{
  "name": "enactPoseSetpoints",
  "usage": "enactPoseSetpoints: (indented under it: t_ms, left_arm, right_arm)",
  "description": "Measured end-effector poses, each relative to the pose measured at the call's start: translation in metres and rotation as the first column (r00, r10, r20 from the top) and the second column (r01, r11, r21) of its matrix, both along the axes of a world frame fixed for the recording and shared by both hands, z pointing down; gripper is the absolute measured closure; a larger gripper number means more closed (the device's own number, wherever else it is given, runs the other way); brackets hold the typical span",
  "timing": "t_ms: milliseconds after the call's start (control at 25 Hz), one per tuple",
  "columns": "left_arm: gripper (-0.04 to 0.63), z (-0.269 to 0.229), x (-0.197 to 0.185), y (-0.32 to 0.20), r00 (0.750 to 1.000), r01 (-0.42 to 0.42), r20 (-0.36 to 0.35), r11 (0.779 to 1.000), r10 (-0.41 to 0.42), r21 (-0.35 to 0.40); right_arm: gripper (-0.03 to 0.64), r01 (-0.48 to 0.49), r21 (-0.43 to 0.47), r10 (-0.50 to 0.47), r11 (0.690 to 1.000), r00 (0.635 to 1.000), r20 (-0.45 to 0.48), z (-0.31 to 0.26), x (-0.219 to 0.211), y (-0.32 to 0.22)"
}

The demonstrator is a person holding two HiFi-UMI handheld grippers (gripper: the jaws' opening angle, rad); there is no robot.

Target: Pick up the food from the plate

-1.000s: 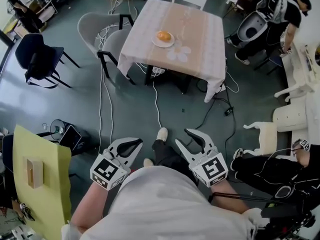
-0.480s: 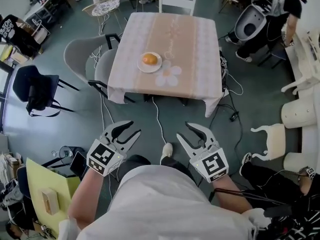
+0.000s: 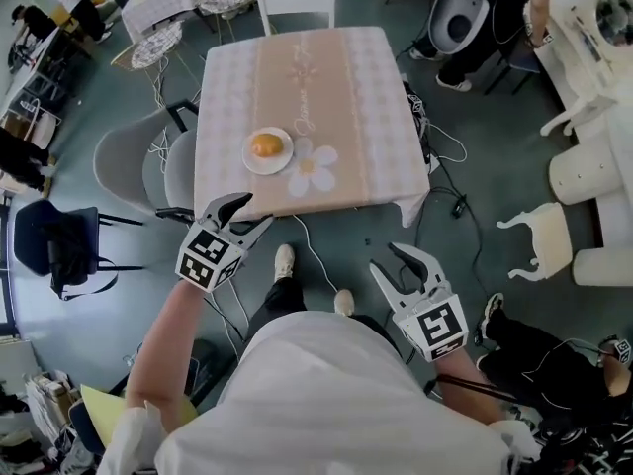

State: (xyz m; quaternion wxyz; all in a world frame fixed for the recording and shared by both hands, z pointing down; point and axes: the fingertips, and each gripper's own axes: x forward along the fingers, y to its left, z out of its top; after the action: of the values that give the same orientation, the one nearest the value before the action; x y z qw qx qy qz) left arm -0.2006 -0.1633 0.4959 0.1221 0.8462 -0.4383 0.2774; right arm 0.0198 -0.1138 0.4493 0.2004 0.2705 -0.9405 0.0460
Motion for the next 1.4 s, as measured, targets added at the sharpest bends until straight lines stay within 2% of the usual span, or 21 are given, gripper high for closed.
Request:
enactPoseSetpoints:
  t_ms: [160, 280, 400, 560, 760, 840, 1000, 1080, 1160, 1280, 1400]
  left_arm:
    - [0.345, 0.02, -0.031, -0.059, 0.994, -0.1, 0.039, 0.995, 0.1, -0.001]
    - [0.322, 0.047, -0.055, -0.106, 0.975, -0.184, 0.124, 0.982, 0.186, -0.029]
    - [0.304, 0.087, -0.072, -0.143, 0.931, -0.277, 0.221, 0.956, 0.291, -0.093]
    - [0.277, 0.134, -0.077, -0.17, 0.871, -0.373, 0.275, 0.912, 0.408, -0.173]
    - [0.239, 0.179, -0.078, -0.19, 0.803, -0.442, 0.33, 0.867, 0.497, -0.231]
    - [0.235, 0.19, -0.079, -0.196, 0.788, -0.448, 0.355, 0.864, 0.503, -0.23]
    - [0.236, 0.193, -0.078, -0.207, 0.784, -0.44, 0.383, 0.873, 0.489, -0.212]
    - [0.238, 0.192, -0.077, -0.209, 0.782, -0.443, 0.383, 0.871, 0.492, -0.212]
    - [0.241, 0.189, -0.078, -0.21, 0.791, -0.432, 0.38, 0.877, 0.48, -0.208]
    - [0.242, 0.18, -0.079, -0.208, 0.822, -0.393, 0.361, 0.897, 0.441, -0.202]
    - [0.242, 0.16, -0.082, -0.206, 0.872, -0.332, 0.316, 0.926, 0.375, -0.181]
  right_arm:
    - [0.462, -0.132, -0.021, 0.132, 0.991, 0.991, 0.018, -0.008, -0.019, -0.023]
    - [0.462, -0.22, -0.023, 0.22, 0.975, 0.975, 0.013, -0.012, -0.037, -0.037]
    - [0.462, -0.282, -0.049, 0.282, 0.958, 0.959, -0.01, -0.008, -0.058, -0.044]
    - [0.462, -0.363, -0.048, 0.361, 0.931, 0.931, -0.051, -0.008, -0.076, -0.047]
    - [0.462, -0.46, -0.059, 0.454, 0.886, 0.886, -0.09, -0.007, -0.08, -0.043]
    - [0.462, -0.482, -0.052, 0.475, 0.875, 0.873, -0.11, -0.009, -0.079, -0.04]
    - [0.462, -0.533, -0.052, 0.524, 0.844, 0.842, -0.131, -0.01, -0.069, -0.036]
    - [0.462, -0.544, -0.046, 0.534, 0.838, 0.835, -0.134, -0.011, -0.063, -0.037]
    - [0.462, -0.543, -0.043, 0.534, 0.839, 0.835, -0.133, -0.011, -0.058, -0.039]
    - [0.462, -0.528, -0.045, 0.52, 0.848, 0.845, -0.122, -0.01, -0.051, -0.04]
    - [0.462, -0.496, -0.041, 0.491, 0.867, 0.866, -0.099, -0.011, -0.044, -0.043]
